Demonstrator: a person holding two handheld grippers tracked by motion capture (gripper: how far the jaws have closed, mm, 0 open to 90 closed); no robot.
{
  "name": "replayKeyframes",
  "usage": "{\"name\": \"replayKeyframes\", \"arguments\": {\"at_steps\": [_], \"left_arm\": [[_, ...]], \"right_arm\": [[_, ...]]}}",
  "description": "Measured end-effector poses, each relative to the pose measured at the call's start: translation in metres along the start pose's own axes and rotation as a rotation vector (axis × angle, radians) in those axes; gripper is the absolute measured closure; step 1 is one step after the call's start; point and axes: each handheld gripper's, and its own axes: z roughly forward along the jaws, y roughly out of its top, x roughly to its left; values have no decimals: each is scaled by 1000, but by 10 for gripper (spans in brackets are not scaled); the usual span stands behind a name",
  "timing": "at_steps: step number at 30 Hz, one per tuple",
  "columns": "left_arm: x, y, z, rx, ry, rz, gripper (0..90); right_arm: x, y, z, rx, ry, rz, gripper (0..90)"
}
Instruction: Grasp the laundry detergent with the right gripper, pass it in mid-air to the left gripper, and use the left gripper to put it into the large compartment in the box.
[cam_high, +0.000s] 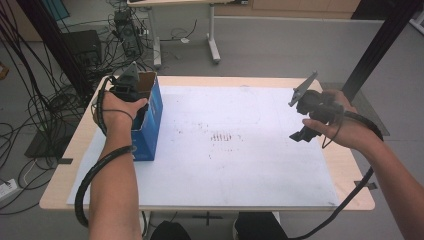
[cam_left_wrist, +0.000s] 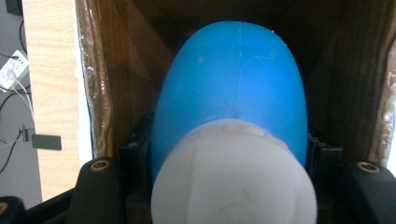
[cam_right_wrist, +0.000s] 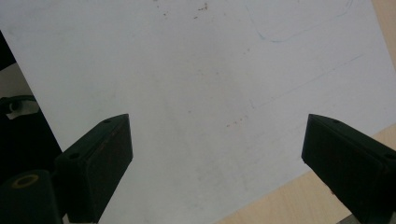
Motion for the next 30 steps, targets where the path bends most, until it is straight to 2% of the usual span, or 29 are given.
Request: {"name": "replayKeyframes", "arguments": {"at_steps": [30], "left_arm": [[0, 0, 0, -5, 2, 9, 363]], "right_arm": [[0, 1, 1, -5, 9, -5, 87]]}}
